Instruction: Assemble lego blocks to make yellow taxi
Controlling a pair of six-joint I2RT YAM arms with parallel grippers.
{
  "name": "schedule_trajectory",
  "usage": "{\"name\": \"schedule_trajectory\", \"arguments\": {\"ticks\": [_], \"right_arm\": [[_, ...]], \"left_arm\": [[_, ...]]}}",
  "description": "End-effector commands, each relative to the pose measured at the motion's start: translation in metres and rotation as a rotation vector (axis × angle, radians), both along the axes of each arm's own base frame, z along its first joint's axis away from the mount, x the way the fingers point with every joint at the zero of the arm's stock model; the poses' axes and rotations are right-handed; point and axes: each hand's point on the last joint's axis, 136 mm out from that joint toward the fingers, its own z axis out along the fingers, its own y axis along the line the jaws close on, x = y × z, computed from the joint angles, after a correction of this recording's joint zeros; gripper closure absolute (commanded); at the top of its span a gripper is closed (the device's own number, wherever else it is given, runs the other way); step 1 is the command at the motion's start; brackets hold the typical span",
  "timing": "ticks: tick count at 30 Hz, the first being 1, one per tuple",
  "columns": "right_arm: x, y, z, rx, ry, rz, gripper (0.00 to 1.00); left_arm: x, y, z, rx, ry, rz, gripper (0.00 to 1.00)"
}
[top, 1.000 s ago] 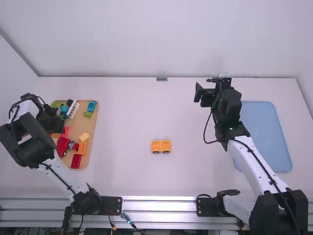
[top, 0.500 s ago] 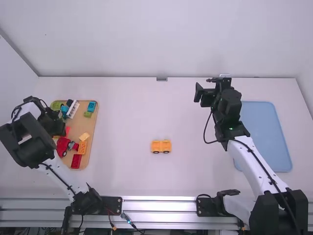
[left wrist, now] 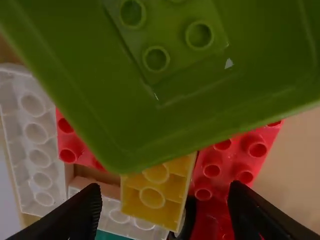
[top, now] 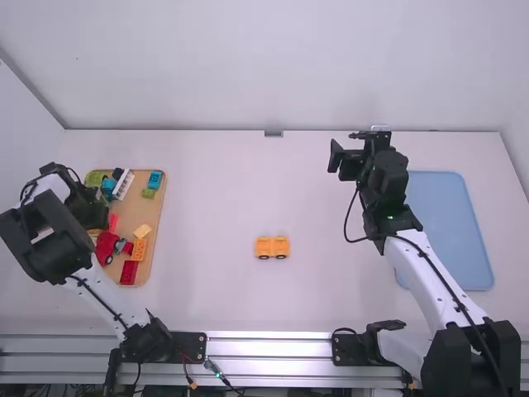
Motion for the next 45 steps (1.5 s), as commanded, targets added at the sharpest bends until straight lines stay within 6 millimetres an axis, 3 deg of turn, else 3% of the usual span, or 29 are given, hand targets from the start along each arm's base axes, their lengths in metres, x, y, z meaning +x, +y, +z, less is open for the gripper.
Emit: {"name": "schedule_trajectory", "arguments": {"ticks": [1, 16, 25, 36, 45], "right_arm": [[0.005, 0.000, 0.019, 0.012, -0.037, -0.003, 0.01], [0.005, 0.000, 0.018, 0.011, -0.033, -0.003, 0.01], [0.005, 0.000, 0.018, 0.011, -0.034, -0.004, 0.01], [0.004, 0.000, 0.017, 0.010, -0.029, -0.004, 0.01], [0.005, 0.000, 0.019, 0.012, -0.035, -0.003, 0.01]], "left_arm": [[-0.004, -0.003, -0.005, -0.015, 0.018, -0.005, 0.33], [-0.001, -0.004, -0.008, -0.025, -0.007, 0.030, 0.40], [-0.016, 0.004, -0.016, -0.066, -0.036, 0.090, 0.38], [0.005, -0.002, -0.016, -0.109, -0.134, 0.019, 0.39], [0.003, -0.003, -0.009, -0.125, -0.118, -0.013, 0.42]]}}
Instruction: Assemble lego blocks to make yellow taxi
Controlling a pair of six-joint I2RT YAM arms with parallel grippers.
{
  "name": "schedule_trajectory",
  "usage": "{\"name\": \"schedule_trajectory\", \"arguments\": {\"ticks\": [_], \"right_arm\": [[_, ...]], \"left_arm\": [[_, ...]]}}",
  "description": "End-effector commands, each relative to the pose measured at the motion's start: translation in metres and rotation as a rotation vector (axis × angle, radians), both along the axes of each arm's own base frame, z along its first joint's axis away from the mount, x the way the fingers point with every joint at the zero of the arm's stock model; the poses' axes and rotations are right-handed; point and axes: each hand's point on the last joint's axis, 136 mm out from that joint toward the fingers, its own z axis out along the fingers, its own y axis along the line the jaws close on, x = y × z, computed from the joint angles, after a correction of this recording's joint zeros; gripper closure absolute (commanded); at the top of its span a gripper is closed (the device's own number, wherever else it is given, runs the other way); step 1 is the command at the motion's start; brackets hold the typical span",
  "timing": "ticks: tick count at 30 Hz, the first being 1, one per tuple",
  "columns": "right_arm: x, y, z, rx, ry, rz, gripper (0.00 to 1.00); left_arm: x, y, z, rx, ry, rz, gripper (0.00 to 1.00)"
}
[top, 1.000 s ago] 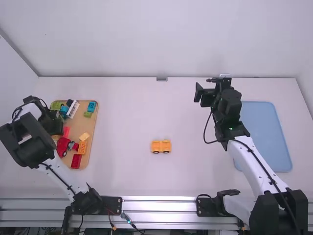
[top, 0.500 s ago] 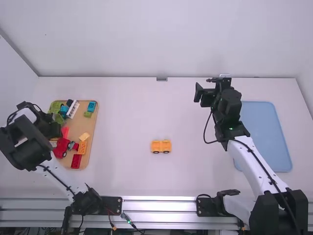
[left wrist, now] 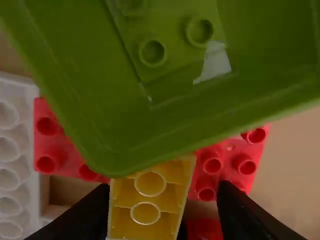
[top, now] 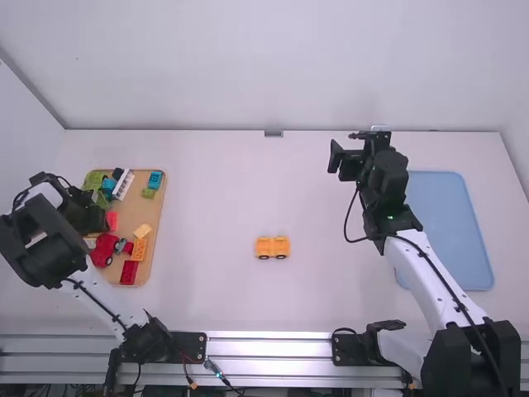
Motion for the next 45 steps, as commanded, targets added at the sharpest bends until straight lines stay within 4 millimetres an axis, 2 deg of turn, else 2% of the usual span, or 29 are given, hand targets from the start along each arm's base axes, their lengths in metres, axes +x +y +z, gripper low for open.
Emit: {"name": "schedule_trajectory", "arguments": {"ticks": [1, 5, 9, 16, 21, 29, 38, 45], "right_arm": [[0.005, 0.001, 0.020, 0.011, -0.043, -0.002, 0.01], [0.005, 0.000, 0.020, 0.010, -0.039, -0.002, 0.01], [0.005, 0.001, 0.019, 0.010, -0.038, -0.001, 0.01], [0.005, 0.001, 0.020, 0.011, -0.039, 0.001, 0.01], [0.005, 0.001, 0.020, 0.011, -0.039, 0.002, 0.01], [0.005, 0.002, 0.020, 0.012, -0.039, 0.004, 0.01], [0.005, 0.002, 0.019, 0.012, -0.038, 0.005, 0.01], [0.004, 0.002, 0.018, 0.011, -0.032, 0.005, 0.01]], "left_arm": [[0.005, 0.002, 0.004, -0.001, -0.007, -0.029, 0.41], [0.008, 0.010, 0.015, 0.008, -0.020, -0.020, 0.43], [0.009, 0.010, 0.017, 0.010, -0.018, -0.021, 0.44], [0.003, 0.005, 0.008, -0.004, -0.002, -0.022, 0.47], [-0.005, 0.011, 0.004, 0.029, 0.032, -0.005, 0.49], [-0.005, 0.011, 0.003, 0.029, 0.030, -0.004, 0.52], [-0.008, 0.001, -0.007, -0.001, 0.021, -0.007, 0.53], [-0.007, 0.003, -0.013, 0.014, 0.008, 0.001, 0.54]]}}
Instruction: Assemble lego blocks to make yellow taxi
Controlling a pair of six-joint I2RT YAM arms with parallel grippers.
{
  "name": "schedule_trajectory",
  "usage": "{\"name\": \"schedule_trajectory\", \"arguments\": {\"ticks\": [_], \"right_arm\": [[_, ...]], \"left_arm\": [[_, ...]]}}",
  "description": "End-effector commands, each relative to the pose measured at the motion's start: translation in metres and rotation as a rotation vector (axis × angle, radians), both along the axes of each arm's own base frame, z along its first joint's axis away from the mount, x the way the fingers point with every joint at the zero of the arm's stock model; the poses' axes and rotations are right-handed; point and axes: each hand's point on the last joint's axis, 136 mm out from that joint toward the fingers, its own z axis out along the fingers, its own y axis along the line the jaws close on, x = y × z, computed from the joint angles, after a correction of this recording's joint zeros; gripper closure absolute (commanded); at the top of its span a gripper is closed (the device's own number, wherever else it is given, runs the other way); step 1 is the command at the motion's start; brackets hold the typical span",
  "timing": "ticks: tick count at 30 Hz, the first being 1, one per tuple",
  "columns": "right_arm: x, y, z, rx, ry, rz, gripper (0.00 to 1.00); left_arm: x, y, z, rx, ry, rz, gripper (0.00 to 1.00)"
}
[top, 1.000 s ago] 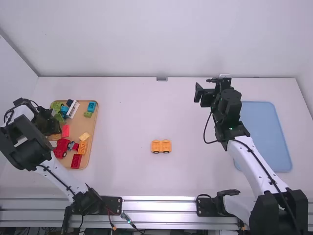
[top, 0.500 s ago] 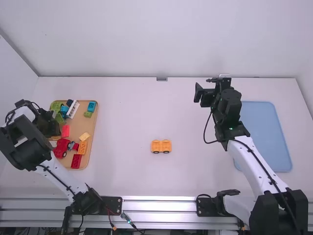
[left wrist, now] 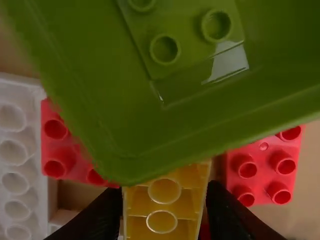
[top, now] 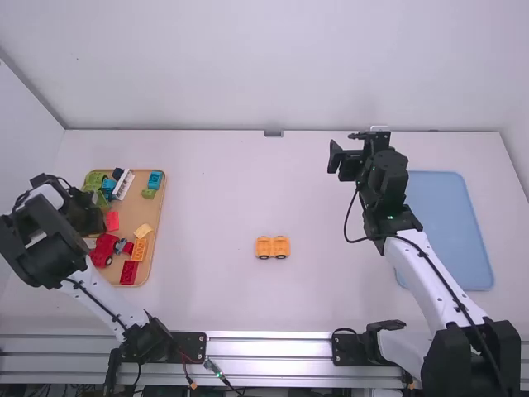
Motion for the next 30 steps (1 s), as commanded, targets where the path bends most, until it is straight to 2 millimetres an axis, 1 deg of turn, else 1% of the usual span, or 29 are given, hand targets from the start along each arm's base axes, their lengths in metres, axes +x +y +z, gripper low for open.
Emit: {"name": "schedule_trajectory", "arguments": {"ticks": [1, 13, 20, 21, 22, 23, 24, 26, 27, 30], "right_arm": [[0.005, 0.000, 0.017, 0.008, -0.030, -0.006, 0.01], [0.004, 0.000, 0.016, 0.007, -0.025, -0.006, 0.01], [0.004, 0.000, 0.016, 0.007, -0.027, -0.006, 0.01], [0.004, 0.000, 0.016, 0.007, -0.027, -0.006, 0.01], [0.004, 0.000, 0.016, 0.007, -0.027, -0.006, 0.01], [0.004, 0.000, 0.016, 0.007, -0.026, -0.006, 0.01], [0.004, 0.000, 0.016, 0.007, -0.027, -0.006, 0.01], [0.004, 0.000, 0.016, 0.007, -0.026, -0.006, 0.01], [0.004, 0.000, 0.016, 0.007, -0.026, -0.006, 0.01], [0.004, -0.001, 0.015, 0.006, -0.023, -0.007, 0.01]], "left_arm": [[-0.006, -0.005, -0.008, -0.030, 0.015, 0.007, 0.54], [-0.007, -0.007, -0.012, -0.026, 0.012, -0.005, 0.57], [-0.008, -0.007, -0.011, -0.031, 0.018, -0.011, 0.69], [-0.006, -0.006, -0.009, -0.028, 0.015, -0.008, 0.74], [-0.006, -0.006, -0.008, -0.028, 0.015, -0.008, 0.75], [-0.004, -0.005, -0.006, -0.028, 0.010, -0.008, 0.82], [-0.003, -0.004, -0.004, -0.030, 0.005, -0.004, 0.83], [0.000, -0.002, 0.000, -0.027, -0.001, 0.016, 0.90], [0.003, 0.001, 0.006, -0.024, -0.008, 0.042, 0.94], [0.011, 0.007, 0.016, -0.018, -0.029, 0.081, 0.96]]}}
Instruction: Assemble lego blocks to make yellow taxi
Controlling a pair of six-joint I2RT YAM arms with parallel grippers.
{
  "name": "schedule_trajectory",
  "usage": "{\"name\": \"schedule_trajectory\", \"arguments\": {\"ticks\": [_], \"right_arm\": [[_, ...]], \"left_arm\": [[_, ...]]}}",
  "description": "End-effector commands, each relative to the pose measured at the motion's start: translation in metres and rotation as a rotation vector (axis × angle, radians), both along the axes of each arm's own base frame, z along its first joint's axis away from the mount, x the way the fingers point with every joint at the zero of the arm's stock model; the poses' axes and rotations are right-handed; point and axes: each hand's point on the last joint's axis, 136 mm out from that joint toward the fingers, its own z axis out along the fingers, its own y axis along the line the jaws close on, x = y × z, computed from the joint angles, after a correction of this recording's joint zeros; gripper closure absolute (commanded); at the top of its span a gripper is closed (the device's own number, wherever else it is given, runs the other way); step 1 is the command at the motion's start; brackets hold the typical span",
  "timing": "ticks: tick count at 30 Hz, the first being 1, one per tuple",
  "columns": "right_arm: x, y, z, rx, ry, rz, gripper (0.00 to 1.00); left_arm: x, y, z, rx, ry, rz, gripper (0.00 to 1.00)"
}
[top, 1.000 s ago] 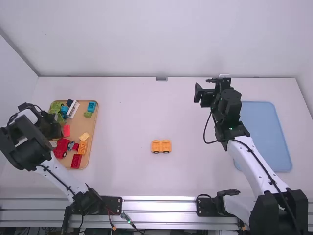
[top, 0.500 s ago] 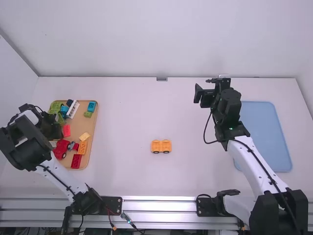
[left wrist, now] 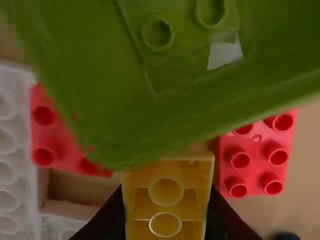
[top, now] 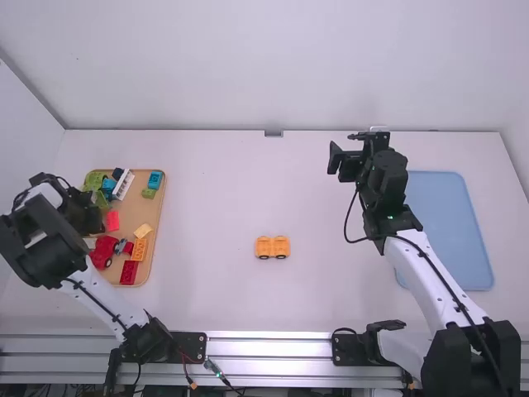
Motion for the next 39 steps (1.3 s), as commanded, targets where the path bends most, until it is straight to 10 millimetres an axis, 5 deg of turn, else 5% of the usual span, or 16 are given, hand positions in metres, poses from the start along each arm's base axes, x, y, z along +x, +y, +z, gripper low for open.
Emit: {"name": "schedule_trajectory", "arguments": {"ticks": [1, 11, 19, 22, 25, 26, 31, 36, 37, 39], "right_arm": [[0.005, -0.001, 0.018, 0.010, -0.034, -0.007, 0.01], [0.005, -0.001, 0.018, 0.009, -0.032, -0.008, 0.01], [0.004, -0.001, 0.012, 0.006, -0.008, -0.007, 0.01], [0.002, 0.005, 0.009, 0.011, 0.004, 0.027, 0.01], [0.000, 0.023, 0.012, 0.038, -0.009, 0.128, 0.01], [0.000, 0.023, 0.012, 0.038, -0.009, 0.128, 0.01], [0.004, 0.068, 0.005, 0.068, -0.053, 0.397, 0.01], [-0.008, 0.122, -0.023, 0.167, -0.070, 0.779, 0.01], [-0.008, 0.122, -0.023, 0.167, -0.070, 0.779, 0.01], [-0.022, 0.140, -0.031, 0.254, -0.070, 0.959, 0.01]], "left_arm": [[0.014, 0.007, 0.012, 0.001, -0.042, 0.044, 0.96], [0.056, -0.012, 0.061, 0.006, -0.192, -0.010, 0.98], [0.077, -0.056, 0.112, 0.069, -0.319, -0.102, 0.98], [0.088, -0.095, 0.130, 0.041, -0.430, -0.225, 0.98], [0.100, -0.172, 0.156, -0.041, -0.632, -0.491, 0.98], [0.100, -0.172, 0.156, -0.041, -0.632, -0.491, 0.98], [0.108, -0.270, 0.167, -0.164, -0.780, -0.690, 0.97], [0.088, -0.374, 0.173, -0.434, -0.864, -0.970, 0.97], [0.088, -0.374, 0.173, -0.434, -0.864, -0.970, 0.97], [0.081, -0.410, 0.171, -0.500, -0.882, -1.063, 0.97]]}}
